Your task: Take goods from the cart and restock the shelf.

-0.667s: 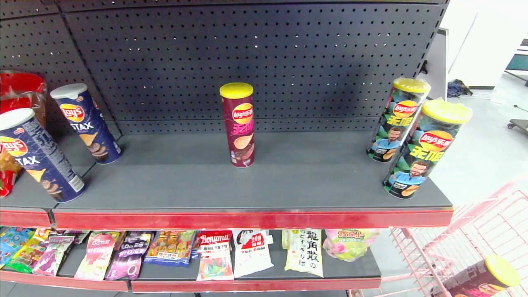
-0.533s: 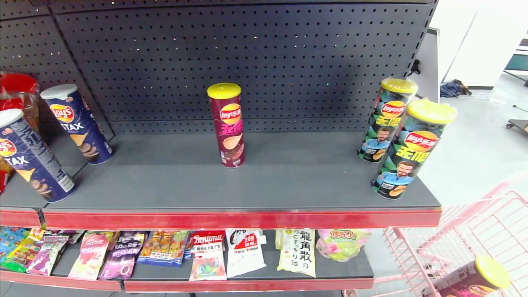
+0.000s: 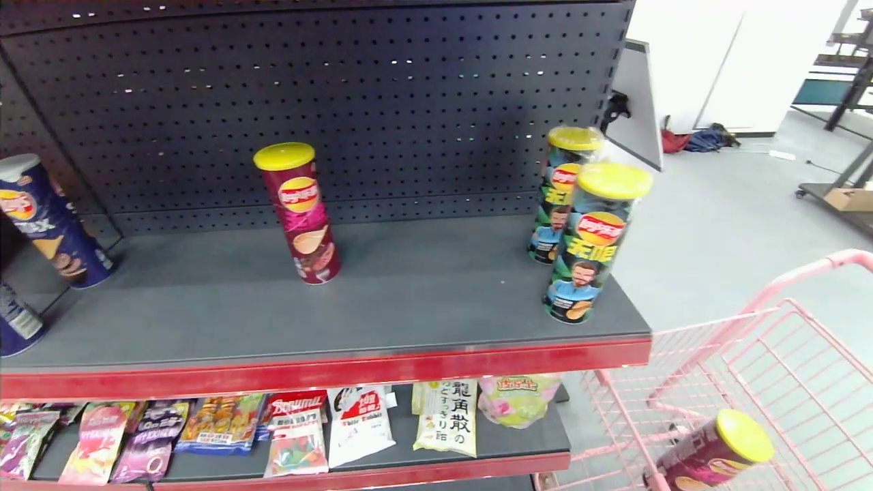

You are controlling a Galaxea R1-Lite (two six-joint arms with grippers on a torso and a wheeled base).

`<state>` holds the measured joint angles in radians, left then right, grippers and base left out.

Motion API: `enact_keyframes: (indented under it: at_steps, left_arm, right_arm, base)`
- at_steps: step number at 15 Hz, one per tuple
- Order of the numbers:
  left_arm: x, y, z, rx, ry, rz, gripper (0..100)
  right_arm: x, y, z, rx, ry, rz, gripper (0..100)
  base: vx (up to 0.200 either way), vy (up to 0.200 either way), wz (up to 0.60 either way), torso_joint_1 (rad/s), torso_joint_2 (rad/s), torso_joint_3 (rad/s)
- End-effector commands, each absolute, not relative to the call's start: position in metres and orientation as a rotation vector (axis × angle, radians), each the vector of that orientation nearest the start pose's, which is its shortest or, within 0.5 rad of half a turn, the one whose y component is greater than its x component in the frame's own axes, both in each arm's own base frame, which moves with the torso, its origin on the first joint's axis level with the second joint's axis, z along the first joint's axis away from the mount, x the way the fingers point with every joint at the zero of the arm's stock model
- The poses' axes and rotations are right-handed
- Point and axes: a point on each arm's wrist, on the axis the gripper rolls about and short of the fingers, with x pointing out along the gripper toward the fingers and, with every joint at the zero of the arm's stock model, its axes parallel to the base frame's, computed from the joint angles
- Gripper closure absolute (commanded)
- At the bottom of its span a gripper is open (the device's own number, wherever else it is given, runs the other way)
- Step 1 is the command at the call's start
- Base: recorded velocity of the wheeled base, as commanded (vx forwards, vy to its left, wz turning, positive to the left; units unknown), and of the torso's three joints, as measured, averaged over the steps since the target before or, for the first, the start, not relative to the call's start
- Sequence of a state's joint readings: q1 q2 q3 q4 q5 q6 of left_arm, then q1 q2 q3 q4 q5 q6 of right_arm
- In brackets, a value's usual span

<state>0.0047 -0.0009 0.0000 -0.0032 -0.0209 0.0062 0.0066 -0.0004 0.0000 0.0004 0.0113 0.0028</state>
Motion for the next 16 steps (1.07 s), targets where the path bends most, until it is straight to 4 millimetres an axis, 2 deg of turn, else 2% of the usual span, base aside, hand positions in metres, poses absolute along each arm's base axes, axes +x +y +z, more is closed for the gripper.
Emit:
enact_keyframes:
  at_steps: [1,6,12,16]
  left_arm:
    - [-0.0228,-0.0005,0.0756,0.006,-0.002,-0.017,0]
    - [-0.0228,-0.0005,0.0756,0.005,-0.002,-0.017,0]
    - [-0.0228,-0.0005,0.0756,0.006,-0.002,-0.017,0]
    - [-0.0228,-0.0005,0.0756,0.006,-0.002,-0.017,0]
  right_arm:
    - [-0.0228,0.0002,0.0755,0.003,0.0,0.017,0]
    - [-0.0228,0.0002,0.0755,0.005,0.0,0.017,0]
    - [-0.0228,0.0001,0.0755,0.003,0.0,0.012,0]
    - [-0.0228,0.0001,0.0755,0.005,0.0,0.012,0]
  base:
    - [0.0,0.0,-0.6,0.002,0.01,0.002]
    - [0.0,0.0,-0.6,0.002,0.01,0.004]
    - [0.0,0.0,0.0,0.0,0.0,0.0]
    - [0.0,0.0,0.0,-0.123,0.3,0.178]
